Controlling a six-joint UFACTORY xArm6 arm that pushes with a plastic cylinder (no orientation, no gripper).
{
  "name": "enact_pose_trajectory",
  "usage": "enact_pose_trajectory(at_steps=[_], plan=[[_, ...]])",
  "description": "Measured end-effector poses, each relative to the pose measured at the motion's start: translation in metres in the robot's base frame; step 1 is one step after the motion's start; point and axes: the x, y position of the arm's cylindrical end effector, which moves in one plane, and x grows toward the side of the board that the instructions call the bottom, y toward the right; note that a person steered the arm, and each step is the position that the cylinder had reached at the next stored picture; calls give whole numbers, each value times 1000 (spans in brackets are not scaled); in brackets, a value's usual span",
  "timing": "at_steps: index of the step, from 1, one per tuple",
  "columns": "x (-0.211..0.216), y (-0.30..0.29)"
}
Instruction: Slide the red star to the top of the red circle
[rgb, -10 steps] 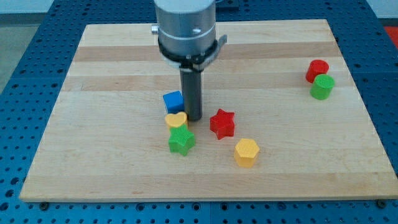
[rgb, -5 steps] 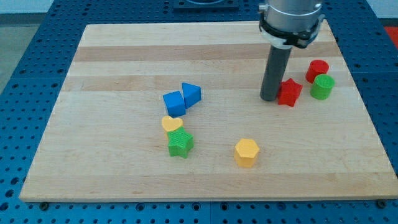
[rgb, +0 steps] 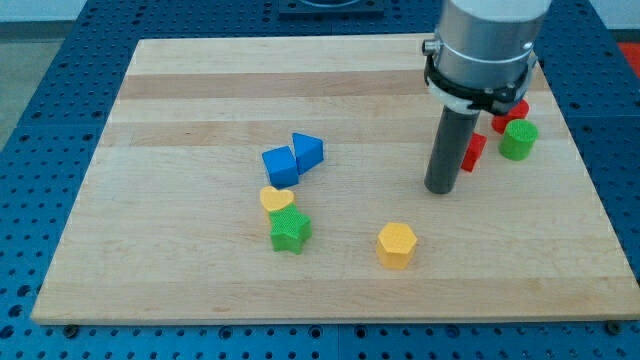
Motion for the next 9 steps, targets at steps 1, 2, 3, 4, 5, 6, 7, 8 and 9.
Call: enact_pose_trajectory(at_steps=[1,2,3,4,5,6,7,8,9], plan=[[-9,2],[18,12],[17,25],[-43,25],[-69,25],[-86,26],[-72,26],[-15,26],[14,35]])
